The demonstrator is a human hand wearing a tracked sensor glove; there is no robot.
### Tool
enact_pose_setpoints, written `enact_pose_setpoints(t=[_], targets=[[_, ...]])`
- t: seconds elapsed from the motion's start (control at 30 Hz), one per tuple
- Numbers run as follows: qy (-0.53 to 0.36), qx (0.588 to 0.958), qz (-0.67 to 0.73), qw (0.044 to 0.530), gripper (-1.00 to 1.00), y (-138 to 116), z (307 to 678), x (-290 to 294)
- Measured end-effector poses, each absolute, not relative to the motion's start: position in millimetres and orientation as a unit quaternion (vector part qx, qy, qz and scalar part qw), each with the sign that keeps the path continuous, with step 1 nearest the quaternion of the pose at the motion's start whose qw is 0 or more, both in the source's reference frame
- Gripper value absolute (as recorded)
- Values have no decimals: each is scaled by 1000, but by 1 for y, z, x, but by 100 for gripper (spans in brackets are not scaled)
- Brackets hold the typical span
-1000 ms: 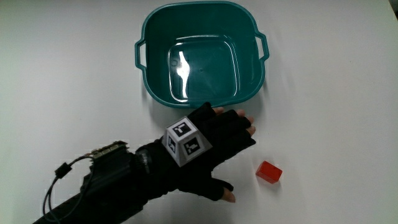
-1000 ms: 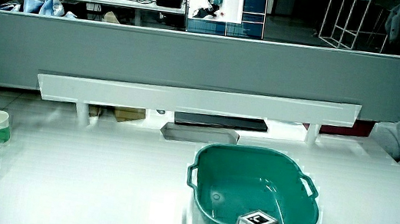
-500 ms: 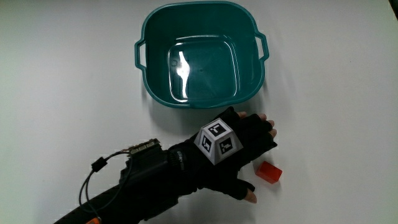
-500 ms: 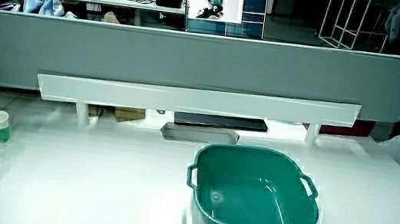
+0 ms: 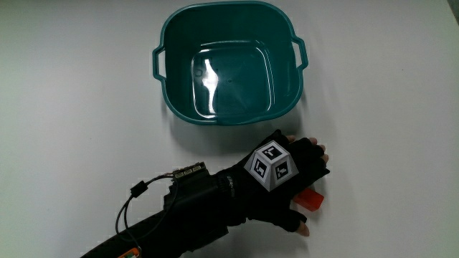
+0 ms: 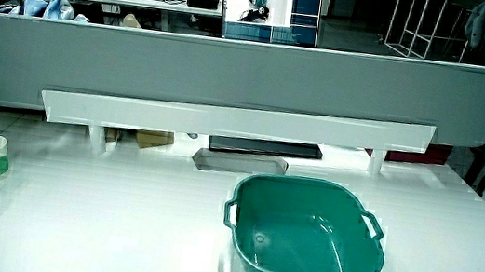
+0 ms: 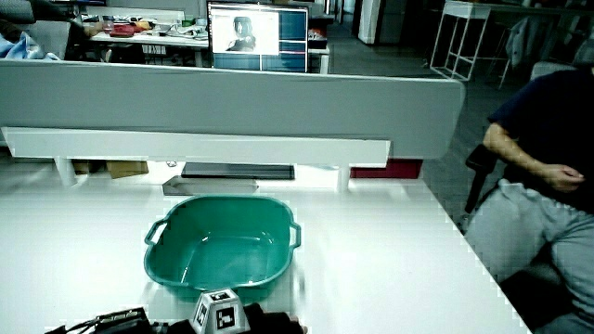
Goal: Pick red block
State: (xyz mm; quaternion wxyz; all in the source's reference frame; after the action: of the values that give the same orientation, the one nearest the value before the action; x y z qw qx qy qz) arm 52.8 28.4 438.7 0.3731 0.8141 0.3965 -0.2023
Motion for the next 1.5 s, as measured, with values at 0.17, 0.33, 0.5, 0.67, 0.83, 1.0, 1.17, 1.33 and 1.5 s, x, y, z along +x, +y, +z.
enact_pose_setpoints(t=[0.17,0.33,0.5,0.67,0.83,1.0,1.17,1.33,1.5], targets=[[398,811,-203,377,22,31,440,58],[405,809,-216,366,35,34,440,61],[408,813,-222,351,49,34,438,62],[408,814,-225,346,62,35,439,64],[407,819,-227,335,76,34,437,65],[409,822,-235,320,89,35,437,64],[409,821,-247,314,100,36,440,64],[410,819,-250,314,100,37,437,65],[414,817,-255,309,100,38,432,66]])
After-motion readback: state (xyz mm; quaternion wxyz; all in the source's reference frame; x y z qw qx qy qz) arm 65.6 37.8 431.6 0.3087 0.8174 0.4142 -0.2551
